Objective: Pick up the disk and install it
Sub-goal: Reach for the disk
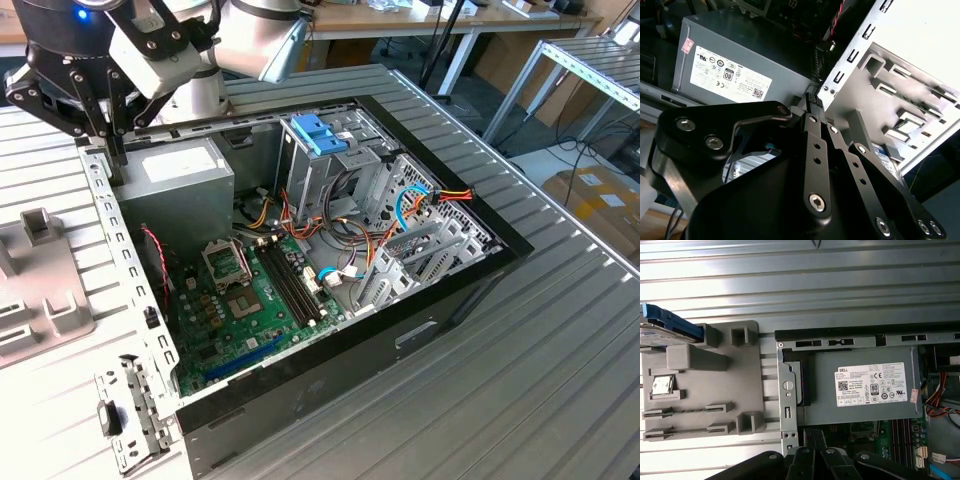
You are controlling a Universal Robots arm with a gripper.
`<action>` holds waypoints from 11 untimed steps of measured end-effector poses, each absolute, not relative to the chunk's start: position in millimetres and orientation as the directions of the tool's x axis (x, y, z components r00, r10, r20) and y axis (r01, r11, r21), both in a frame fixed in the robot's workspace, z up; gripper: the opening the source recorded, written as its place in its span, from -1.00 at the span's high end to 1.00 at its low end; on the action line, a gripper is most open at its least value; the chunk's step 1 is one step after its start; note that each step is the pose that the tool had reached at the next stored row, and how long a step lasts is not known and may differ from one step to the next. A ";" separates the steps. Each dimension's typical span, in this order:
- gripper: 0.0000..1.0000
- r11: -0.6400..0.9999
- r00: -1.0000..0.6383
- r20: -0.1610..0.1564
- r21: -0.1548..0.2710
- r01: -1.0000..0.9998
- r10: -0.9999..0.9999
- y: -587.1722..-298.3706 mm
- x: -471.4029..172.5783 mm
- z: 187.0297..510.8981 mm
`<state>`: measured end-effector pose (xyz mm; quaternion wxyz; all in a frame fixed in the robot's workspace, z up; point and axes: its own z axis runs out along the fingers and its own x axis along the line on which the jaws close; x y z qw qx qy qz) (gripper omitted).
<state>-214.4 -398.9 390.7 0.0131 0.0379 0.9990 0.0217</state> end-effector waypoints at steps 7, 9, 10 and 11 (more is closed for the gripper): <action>0.79 0.996 -0.997 -0.024 0.044 0.075 0.076 -399.0 -217.2 390.6; 0.79 0.996 -0.997 -0.024 0.044 0.075 0.076 -398.9 -218.5 390.6; 0.79 0.996 -0.997 -0.024 0.044 0.075 0.076 -398.9 -219.0 390.6; 0.79 0.996 -0.997 -0.025 0.044 0.075 0.076 -398.9 -219.9 390.5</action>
